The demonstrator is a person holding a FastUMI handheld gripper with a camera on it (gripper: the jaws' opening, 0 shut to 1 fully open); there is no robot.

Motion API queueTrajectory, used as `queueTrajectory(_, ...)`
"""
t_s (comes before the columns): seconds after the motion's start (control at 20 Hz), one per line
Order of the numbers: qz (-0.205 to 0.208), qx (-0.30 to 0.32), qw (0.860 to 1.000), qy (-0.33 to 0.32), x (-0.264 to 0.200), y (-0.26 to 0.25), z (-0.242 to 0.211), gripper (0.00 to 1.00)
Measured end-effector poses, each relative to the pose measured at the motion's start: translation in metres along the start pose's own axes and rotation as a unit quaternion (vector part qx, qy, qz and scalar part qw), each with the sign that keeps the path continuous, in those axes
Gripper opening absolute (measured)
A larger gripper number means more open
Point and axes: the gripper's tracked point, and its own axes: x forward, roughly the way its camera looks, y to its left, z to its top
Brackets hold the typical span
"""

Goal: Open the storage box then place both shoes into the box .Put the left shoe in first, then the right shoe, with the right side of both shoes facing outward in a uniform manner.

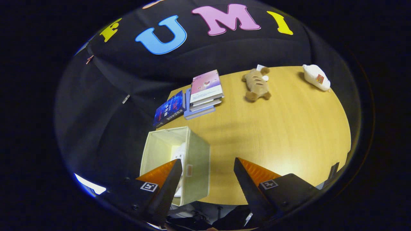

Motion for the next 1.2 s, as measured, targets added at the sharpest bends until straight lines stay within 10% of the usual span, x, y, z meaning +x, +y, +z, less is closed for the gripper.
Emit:
queueTrajectory(0.5, -0.083, -0.092, 0.983, -0.138, -0.039, -0.103, 0.056, 0.99)
queueTrajectory(1.2, -0.128, -0.164, 0.91, -0.359, -0.152, -0.132, 0.131, 0.98)
